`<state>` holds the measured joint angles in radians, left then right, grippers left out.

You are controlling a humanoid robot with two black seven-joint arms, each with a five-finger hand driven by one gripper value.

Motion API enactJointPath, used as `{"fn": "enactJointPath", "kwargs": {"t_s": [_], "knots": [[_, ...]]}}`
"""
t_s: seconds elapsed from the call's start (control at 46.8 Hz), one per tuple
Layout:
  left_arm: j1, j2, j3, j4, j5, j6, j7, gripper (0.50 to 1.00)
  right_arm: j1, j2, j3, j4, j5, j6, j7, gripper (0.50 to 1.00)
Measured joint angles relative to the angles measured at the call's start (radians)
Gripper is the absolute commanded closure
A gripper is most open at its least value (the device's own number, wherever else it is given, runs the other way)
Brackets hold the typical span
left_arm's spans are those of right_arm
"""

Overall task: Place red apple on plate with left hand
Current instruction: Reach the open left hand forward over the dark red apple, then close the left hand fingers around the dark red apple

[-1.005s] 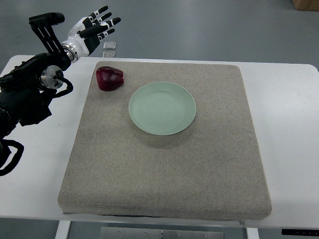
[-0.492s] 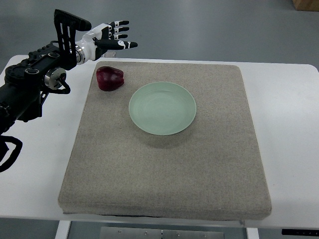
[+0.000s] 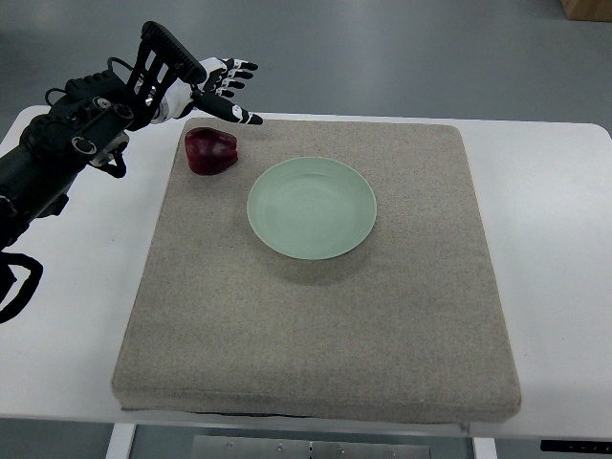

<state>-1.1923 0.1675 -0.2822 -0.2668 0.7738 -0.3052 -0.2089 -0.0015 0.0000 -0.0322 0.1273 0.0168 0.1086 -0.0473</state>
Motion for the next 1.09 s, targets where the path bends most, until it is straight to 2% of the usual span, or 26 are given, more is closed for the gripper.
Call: {"fn": "enactJointPath", "kwargs": {"t_s": [0.214, 0.534, 0.898, 1.09], "knots": [[-0.009, 0.000, 0.001, -0.002, 0.069, 0.000, 0.001, 0.551, 0.000, 0.000, 0.000, 0.000, 0.000, 0.000, 0.000, 0.568], [-0.012, 0.001, 0.081, -0.072, 0.230, 0.000, 0.000, 0.555, 0.000, 0.000, 0.000, 0.000, 0.000, 0.000, 0.000, 0.568], [-0.017, 0.008, 0.087, -0.080, 0.408, 0.092, -0.002, 0.557, 0.000, 0.000, 0.000, 0.000, 0.000, 0.000, 0.000, 0.570], [-0.018, 0.020, 0.089, -0.087, 0.426, 0.081, -0.003, 0.557, 0.000, 0.000, 0.000, 0.000, 0.000, 0.000, 0.000, 0.568]]}}
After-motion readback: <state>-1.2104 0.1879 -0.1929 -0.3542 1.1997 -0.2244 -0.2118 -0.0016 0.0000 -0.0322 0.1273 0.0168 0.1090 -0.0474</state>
